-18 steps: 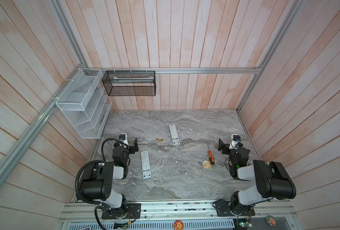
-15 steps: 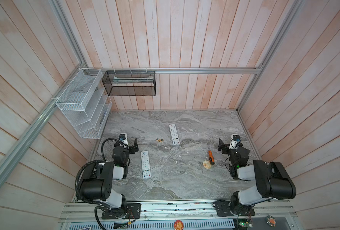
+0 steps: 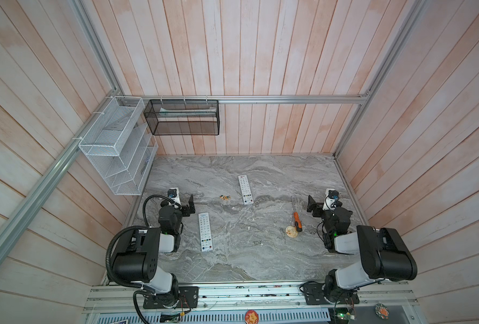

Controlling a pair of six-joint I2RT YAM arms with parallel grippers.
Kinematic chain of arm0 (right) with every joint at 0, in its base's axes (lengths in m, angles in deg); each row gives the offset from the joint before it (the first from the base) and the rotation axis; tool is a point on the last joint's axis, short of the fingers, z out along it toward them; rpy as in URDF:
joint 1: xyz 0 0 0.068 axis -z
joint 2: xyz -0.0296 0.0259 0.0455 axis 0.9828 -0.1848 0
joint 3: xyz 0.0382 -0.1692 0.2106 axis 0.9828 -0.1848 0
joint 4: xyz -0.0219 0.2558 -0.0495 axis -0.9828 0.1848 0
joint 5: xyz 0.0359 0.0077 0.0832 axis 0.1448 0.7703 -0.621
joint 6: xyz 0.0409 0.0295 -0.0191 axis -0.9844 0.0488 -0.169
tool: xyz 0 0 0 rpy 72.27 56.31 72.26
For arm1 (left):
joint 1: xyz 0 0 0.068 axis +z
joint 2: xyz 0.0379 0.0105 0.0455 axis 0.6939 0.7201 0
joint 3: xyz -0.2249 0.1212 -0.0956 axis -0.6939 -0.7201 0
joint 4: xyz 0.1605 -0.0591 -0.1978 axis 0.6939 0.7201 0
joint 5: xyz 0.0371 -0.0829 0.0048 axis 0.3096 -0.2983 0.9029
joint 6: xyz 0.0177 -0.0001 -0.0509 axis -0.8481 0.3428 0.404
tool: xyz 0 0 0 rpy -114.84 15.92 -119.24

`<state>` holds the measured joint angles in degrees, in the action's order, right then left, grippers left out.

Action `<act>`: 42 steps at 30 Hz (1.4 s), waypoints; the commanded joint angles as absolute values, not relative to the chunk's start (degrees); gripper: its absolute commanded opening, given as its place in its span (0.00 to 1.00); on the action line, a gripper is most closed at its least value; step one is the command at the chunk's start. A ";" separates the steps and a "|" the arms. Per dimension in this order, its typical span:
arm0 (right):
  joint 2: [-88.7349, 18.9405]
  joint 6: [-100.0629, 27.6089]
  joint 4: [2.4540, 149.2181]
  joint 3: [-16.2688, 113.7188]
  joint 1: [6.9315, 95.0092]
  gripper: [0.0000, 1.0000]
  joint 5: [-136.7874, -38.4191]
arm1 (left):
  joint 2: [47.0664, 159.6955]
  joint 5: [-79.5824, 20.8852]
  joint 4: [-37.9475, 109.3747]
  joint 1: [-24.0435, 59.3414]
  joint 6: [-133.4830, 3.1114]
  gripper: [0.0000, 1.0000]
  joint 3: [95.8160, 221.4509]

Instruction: Unload the batteries from the remote control

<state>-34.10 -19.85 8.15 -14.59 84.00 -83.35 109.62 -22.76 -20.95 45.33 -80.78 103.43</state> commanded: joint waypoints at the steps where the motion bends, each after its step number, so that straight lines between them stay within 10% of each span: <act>1: -33.93 -20.29 8.74 -13.41 83.72 0.98 -82.49 | 109.57 -23.54 -22.61 45.59 -81.70 1.00 103.51; 25: -29.37 -23.19 10.88 -14.22 83.74 0.98 -75.27 | 103.39 -20.03 -10.85 45.61 -80.24 1.00 107.38; 34: -13.32 -33.15 35.16 -6.83 83.73 0.97 -64.41 | 89.79 -14.87 21.76 45.61 -63.07 1.00 119.07; 42: 1.64 -42.58 72.99 7.09 83.66 0.96 -81.12 | 80.66 -30.53 37.91 45.39 -47.52 1.00 123.40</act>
